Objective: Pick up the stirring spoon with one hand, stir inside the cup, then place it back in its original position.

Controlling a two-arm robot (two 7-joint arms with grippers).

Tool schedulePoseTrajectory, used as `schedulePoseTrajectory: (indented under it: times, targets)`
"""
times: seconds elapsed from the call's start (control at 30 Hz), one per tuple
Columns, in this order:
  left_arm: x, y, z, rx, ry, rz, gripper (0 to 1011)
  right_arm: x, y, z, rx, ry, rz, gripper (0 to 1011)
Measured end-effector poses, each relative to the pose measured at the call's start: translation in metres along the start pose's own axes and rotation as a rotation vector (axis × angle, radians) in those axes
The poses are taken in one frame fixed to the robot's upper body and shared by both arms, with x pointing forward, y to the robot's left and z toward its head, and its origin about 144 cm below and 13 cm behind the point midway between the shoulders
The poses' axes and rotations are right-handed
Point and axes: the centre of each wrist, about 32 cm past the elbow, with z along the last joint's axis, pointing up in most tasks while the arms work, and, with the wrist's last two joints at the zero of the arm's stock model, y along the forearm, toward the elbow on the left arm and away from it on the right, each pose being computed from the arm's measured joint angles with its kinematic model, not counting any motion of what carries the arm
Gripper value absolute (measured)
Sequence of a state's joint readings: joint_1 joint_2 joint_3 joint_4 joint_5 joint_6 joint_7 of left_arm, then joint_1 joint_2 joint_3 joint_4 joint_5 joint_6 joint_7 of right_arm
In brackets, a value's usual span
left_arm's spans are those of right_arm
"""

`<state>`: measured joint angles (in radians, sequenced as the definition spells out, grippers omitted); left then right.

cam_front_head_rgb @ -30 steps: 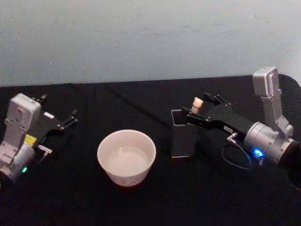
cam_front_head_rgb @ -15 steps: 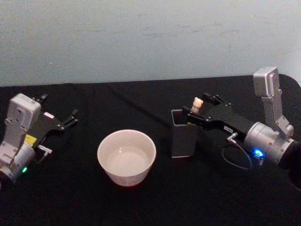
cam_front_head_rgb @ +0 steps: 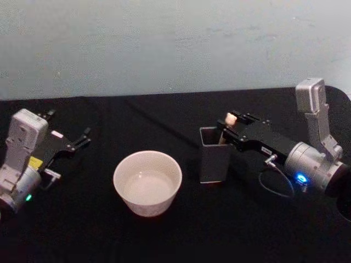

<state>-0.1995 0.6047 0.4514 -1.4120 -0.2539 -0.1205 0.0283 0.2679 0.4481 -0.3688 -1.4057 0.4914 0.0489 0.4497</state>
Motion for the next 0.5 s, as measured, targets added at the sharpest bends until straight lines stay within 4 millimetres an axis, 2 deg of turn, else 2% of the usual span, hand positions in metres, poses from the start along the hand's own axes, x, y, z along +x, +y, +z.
schedulePoseTrajectory:
  times: [0.13, 0.17, 0.27, 0.3, 0.5]
  targets:
    - [0.0, 0.0, 0.0, 0.0, 0.0, 0.0, 1001, 0.0, 0.0, 0.0, 0.0, 0.0, 0.0, 427]
    - [0.0, 0.0, 0.0, 0.0, 0.0, 0.0, 1002, 0.0, 0.0, 0.0, 0.0, 0.0, 0.0, 365]
    - [0.0, 0.0, 0.0, 0.0, 0.0, 0.0, 1001, 0.0, 0.0, 0.0, 0.0, 0.0, 0.0, 306]
    - [0.0, 0.0, 0.0, 0.0, 0.0, 0.0, 1001, 0.0, 0.0, 0.0, 0.0, 0.0, 0.0, 253]
    - [0.0, 0.0, 0.0, 0.0, 0.0, 0.0, 1001, 0.0, 0.0, 0.0, 0.001, 0.0, 0.0, 223]
